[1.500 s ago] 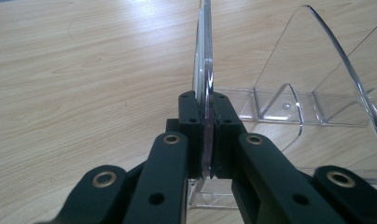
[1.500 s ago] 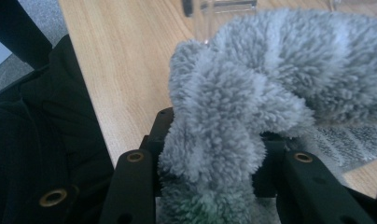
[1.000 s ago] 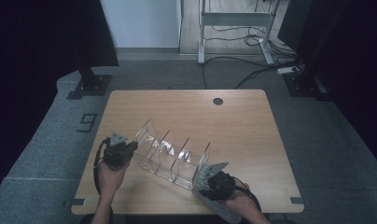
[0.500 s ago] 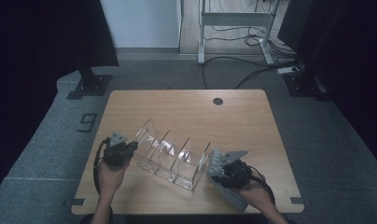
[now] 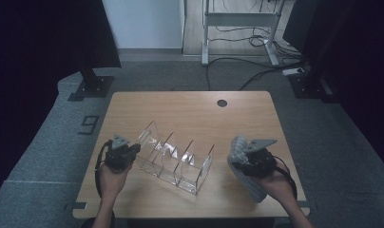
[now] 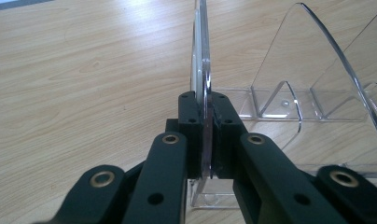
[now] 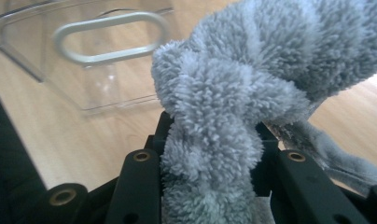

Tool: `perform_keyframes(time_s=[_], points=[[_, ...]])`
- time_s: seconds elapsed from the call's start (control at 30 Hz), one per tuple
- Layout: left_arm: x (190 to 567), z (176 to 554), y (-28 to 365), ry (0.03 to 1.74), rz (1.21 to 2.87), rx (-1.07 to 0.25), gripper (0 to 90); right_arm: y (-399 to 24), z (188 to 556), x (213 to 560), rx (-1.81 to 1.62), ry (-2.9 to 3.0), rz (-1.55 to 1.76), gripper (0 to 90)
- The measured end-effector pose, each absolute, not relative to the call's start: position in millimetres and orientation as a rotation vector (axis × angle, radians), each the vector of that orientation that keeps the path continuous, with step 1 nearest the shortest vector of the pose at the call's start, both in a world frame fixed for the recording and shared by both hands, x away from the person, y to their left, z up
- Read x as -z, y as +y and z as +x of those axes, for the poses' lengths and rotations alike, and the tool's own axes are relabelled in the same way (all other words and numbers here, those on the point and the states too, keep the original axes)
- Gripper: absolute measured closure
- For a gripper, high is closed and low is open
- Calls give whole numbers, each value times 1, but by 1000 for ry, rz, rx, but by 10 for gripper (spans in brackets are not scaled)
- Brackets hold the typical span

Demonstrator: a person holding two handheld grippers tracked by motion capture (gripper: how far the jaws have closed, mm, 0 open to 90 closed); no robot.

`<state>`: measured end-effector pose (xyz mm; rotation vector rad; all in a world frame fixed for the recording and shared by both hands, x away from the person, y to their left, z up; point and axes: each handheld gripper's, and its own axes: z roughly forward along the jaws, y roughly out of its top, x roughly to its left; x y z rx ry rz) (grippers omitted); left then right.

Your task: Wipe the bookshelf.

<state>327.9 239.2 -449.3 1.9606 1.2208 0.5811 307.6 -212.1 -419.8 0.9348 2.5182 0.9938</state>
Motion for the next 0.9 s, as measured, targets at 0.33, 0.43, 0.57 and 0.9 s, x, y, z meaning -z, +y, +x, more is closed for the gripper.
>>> perform_keyframes(time_s=[0.33, 0.43, 0.57, 0.9], points=[[449, 328, 239, 1221, 1958, -581, 849, -249, 327, 420, -950, 2412, 1069, 636], [449, 328, 239, 1221, 1958, -581, 849, -259, 333, 423, -921, 2392, 1107, 635], [450, 328, 240, 1219, 1956, -580, 849, -270, 339, 432, -887, 2367, 1155, 633], [450, 328, 240, 1216, 1956, -581, 849, -285, 358, 470, -839, 2343, 1261, 624]])
